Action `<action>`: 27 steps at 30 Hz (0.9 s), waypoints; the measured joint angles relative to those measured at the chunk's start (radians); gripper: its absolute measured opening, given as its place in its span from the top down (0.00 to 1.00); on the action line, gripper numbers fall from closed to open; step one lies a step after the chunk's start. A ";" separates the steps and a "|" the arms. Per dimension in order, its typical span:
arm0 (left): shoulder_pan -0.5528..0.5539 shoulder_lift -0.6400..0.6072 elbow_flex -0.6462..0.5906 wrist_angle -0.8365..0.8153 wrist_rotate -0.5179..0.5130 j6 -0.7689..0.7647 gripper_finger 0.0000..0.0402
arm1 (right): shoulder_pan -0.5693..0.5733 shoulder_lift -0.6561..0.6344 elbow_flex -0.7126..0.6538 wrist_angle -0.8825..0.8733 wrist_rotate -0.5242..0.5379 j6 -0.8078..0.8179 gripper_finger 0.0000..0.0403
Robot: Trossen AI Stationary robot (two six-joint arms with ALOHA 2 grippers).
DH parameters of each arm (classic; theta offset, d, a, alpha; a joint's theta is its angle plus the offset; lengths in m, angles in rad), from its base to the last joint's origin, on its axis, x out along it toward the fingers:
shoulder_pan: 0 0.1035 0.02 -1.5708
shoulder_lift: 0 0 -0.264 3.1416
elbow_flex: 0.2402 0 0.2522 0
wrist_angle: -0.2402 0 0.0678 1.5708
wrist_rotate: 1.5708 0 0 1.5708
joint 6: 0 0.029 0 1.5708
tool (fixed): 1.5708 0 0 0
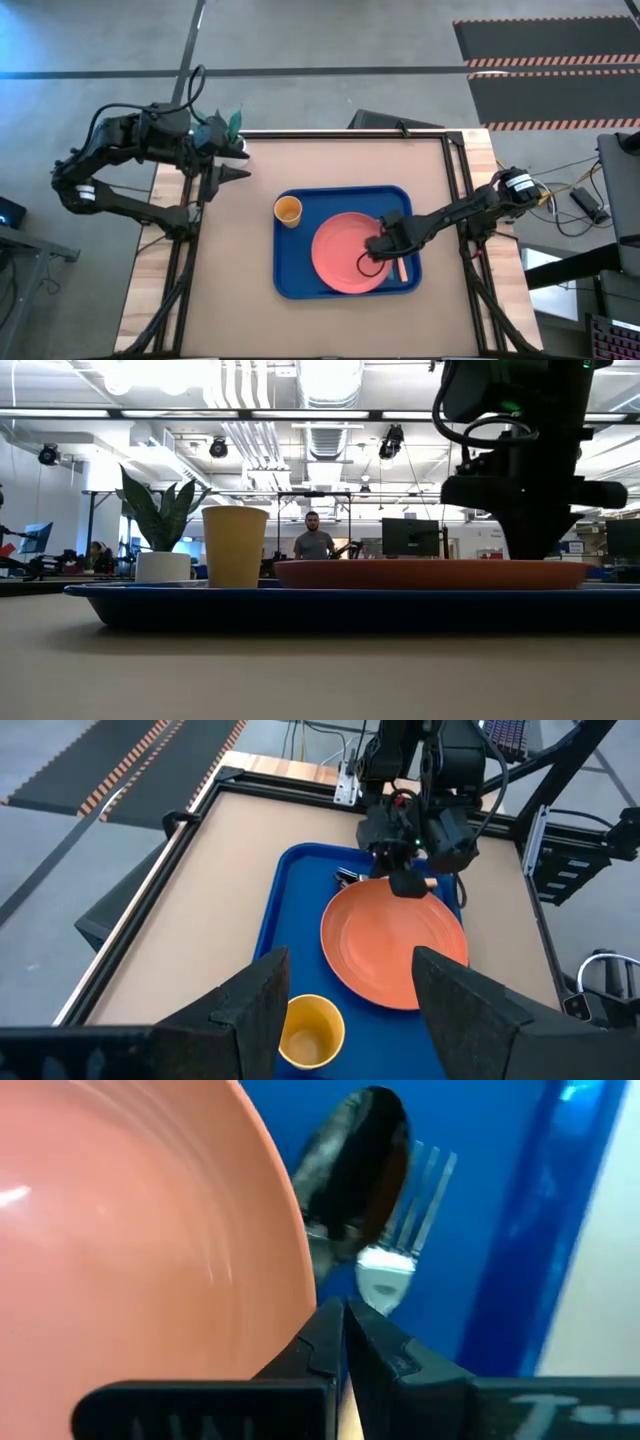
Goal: Pick and place plate/cup/fork/spoon on tray
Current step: Adjust the pink plate
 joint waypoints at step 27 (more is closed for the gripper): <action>0.000 -0.015 -0.002 -0.002 0.000 0.000 0.52 | 0.000 0.019 -0.001 -0.034 0.052 0.096 0.98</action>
